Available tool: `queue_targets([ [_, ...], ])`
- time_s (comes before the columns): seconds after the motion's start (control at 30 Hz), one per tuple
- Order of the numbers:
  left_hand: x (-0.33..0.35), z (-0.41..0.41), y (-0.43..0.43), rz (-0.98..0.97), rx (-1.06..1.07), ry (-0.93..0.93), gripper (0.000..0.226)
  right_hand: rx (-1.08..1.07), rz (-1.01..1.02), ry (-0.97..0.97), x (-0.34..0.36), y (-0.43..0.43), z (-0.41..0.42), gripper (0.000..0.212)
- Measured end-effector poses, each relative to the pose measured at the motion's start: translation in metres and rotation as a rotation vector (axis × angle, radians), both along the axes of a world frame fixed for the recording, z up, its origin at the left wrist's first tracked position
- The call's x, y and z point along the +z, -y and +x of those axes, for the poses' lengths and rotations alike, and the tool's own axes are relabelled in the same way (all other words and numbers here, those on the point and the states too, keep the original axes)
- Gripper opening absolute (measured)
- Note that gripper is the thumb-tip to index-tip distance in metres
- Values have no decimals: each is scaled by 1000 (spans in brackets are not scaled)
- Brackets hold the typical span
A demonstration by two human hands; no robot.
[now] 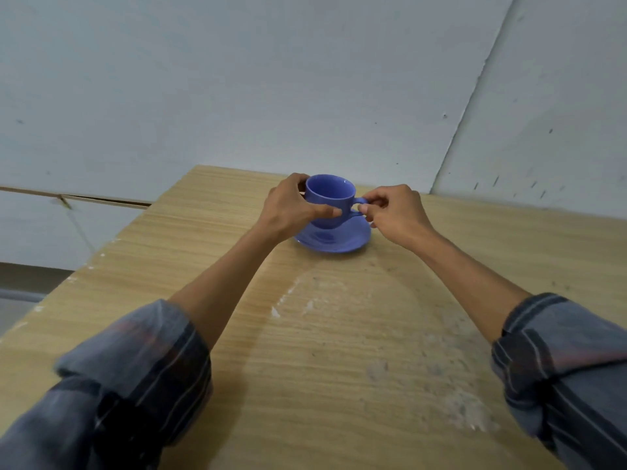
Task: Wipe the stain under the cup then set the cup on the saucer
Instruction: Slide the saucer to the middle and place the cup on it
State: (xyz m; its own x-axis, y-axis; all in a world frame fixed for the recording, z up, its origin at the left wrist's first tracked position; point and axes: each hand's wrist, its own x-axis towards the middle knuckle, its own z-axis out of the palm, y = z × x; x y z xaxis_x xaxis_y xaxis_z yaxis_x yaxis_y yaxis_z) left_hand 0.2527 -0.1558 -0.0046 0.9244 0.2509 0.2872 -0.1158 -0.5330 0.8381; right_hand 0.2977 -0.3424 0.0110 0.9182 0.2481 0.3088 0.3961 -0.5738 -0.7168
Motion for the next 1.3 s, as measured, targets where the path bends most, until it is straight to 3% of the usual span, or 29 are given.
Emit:
queue_targets([
  [1.3, -18, 1, 13, 9, 67, -92, 90, 14, 79, -54, -27, 6, 16, 14],
])
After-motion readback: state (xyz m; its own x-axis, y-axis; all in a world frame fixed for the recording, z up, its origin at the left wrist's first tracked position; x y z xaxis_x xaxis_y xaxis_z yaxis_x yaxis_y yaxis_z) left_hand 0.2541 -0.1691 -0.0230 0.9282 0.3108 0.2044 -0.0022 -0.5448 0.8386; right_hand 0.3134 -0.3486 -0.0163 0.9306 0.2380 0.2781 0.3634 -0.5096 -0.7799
